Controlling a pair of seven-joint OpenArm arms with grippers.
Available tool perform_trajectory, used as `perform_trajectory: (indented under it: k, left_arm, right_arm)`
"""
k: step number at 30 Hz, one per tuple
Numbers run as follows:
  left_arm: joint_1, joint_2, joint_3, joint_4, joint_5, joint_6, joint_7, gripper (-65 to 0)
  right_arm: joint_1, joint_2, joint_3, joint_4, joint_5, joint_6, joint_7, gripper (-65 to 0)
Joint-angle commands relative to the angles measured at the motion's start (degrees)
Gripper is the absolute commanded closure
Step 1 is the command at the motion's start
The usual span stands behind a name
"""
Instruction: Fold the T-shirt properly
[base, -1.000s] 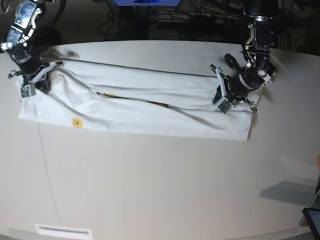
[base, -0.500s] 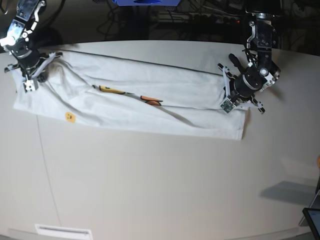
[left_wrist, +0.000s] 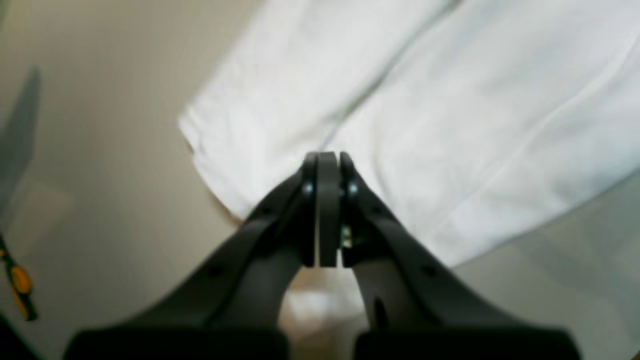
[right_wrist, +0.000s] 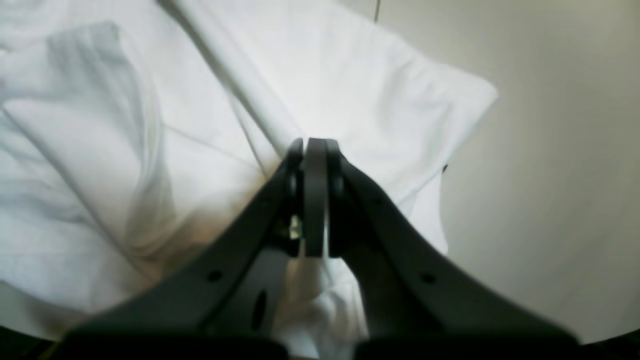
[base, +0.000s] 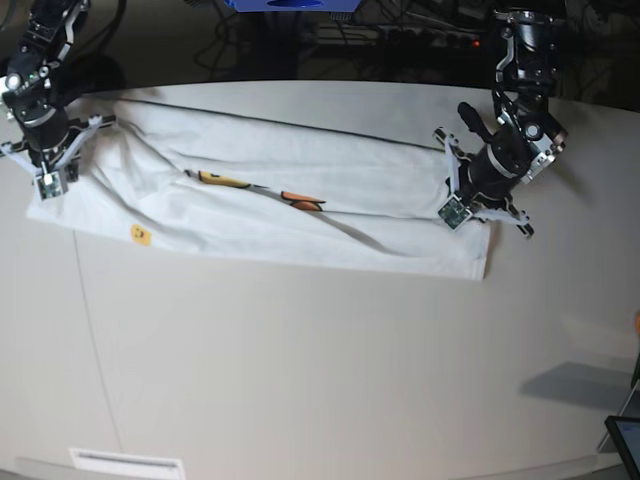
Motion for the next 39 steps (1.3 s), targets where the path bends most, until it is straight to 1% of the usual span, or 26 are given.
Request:
perform_trajectory:
  k: [1, 2, 3, 5, 6, 10, 12, 14, 16, 19, 21, 24, 28, 31, 34, 36, 39]
  left_arm:
    - [-1.1, 0.0, -0.3, 0.9, -0.2, 0.5, -0.8, 0.0]
    - [-2.4, 0.7, -0.3, 0.9, -0.2, 0.5, -0.4, 0.0]
    - [-3.5, 1.6, -0.3, 0.7, -0.2, 0.5, 1.1, 0.0]
    - [-7.0, 4.2, -0.1, 0.4, -0.6, 0.5, 6.6, 0.0]
    - [-8.4, 5.4, 0.4, 0.6, -0.6, 0.5, 8.5, -0.2]
    - [-13.1, 11.9, 0.6, 1.3, -0.6, 0.5, 14.7, -1.2]
    - [-14.9, 15.4, 0.6, 1.2, -0.6, 0.5, 17.7, -2.7]
    - [-16.6, 17.9, 1.2, 1.1, -0.6, 0.5, 20.9, -7.9]
    - [-17.8, 18.3, 4.1, 1.1, -0.6, 0.5, 23.2, -17.1]
    - [-18.8, 18.5, 7.7, 1.0, -0.6, 0.5, 25.2, -27.5]
    - [-18.9, 19.3, 9.2, 1.0, -0.7, 0.5, 26.8, -30.4]
    - [-18.5, 21.6, 9.4, 0.9, -0.7, 0.5, 29.0, -30.9]
    - [-18.5, 21.1, 9.9, 0.9, 0.3, 0.5, 29.1, -30.2]
    - [-18.6, 18.7, 10.7, 0.9, 4.6, 0.5, 28.9, -30.1]
    - [-18.6, 12.9, 17.2, 0.9, 9.0, 0.5, 28.6, -30.1]
    - [-18.4, 9.2, 20.9, 1.0, 12.0, 0.5, 27.1, -30.1]
    - [-17.8, 5.6, 25.2, 1.3, 15.2, 0.5, 25.8, -30.1]
  right_arm:
    - [0.8, 0.4, 0.2, 0.7, 0.7, -0.1, 1.1, -0.3]
    - [0.9, 0.4, 0.2, 0.6, 0.7, -0.1, 1.1, -0.3]
    - [1.0, 0.4, 0.2, 0.6, 0.7, -0.1, 1.1, -0.3]
    - [1.0, 0.4, 0.2, 0.6, 0.7, -0.1, 1.1, -0.3]
    - [1.0, 0.4, 0.2, 0.6, 0.7, -0.1, 1.1, -0.3]
    - [1.0, 0.4, 0.2, 0.5, 0.7, -0.1, 0.2, -1.0]
    - [1.9, 0.4, 0.2, 0.5, 0.7, -0.1, -2.3, -4.5]
    - [2.2, 0.5, 0.3, 0.5, 0.7, -0.1, -3.5, -7.3]
    - [2.3, 0.5, 0.3, 0.5, 0.7, -0.1, -3.7, -9.1]
    - [2.7, 0.5, 0.3, 0.5, 0.7, -0.1, -3.9, -10.3]
    - [2.7, 0.5, 0.3, 0.4, 0.7, -0.1, -3.9, -10.3]
    - [2.8, 0.5, 0.3, 0.4, 0.7, -0.1, -3.9, -10.3]
    - [2.8, 0.4, 0.3, 0.4, 0.7, -0.1, -3.9, -10.3]
    - [2.7, 0.4, 0.4, 0.4, 0.7, -0.1, -3.9, -10.3]
    - [2.7, 0.4, 0.6, 0.4, 0.7, -0.1, -3.9, -10.3]
    - [2.7, 0.4, 0.6, 0.4, 0.7, -0.1, -3.9, -10.3]
    - [2.7, 0.4, 0.6, 0.4, 0.7, -0.1, -3.9, -10.3]
